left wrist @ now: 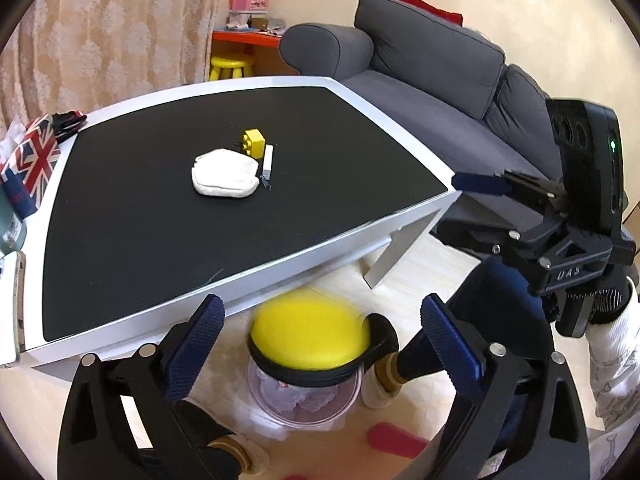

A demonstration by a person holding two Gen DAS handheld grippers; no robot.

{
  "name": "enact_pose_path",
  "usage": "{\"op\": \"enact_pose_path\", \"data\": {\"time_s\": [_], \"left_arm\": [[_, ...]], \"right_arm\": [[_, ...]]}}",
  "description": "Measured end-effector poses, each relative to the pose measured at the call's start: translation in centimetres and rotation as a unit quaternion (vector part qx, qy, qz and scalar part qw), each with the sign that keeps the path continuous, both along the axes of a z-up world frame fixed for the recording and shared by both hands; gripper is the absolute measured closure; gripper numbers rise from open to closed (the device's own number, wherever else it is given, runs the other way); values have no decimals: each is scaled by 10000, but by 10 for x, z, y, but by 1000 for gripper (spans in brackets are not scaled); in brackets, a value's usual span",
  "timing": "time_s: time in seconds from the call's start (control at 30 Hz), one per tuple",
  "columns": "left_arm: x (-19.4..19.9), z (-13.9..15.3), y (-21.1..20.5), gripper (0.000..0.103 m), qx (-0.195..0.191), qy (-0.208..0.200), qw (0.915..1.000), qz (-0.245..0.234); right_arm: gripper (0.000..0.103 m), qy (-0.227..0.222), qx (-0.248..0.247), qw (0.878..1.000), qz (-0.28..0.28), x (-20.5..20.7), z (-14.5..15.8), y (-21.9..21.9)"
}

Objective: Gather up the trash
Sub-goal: 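Lower the yellow case over the trash bin and open the left gripper, then reach the left gripper to the white pouch and grasp it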

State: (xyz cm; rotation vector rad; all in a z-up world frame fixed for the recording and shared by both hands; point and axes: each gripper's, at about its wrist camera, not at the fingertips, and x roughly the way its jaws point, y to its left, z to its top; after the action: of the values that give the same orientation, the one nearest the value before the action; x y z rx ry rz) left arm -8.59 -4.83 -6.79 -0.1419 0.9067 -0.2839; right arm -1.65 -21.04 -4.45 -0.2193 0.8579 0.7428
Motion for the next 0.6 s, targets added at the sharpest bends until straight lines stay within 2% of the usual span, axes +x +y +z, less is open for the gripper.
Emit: {"op": "enact_pose_path", "data": {"time_s": [0.6], "left_arm": [[3, 2, 23, 7, 45, -64, 9989, 473]], "right_arm": [[9, 89, -1, 9999, 99, -2, -5, 10]]}}
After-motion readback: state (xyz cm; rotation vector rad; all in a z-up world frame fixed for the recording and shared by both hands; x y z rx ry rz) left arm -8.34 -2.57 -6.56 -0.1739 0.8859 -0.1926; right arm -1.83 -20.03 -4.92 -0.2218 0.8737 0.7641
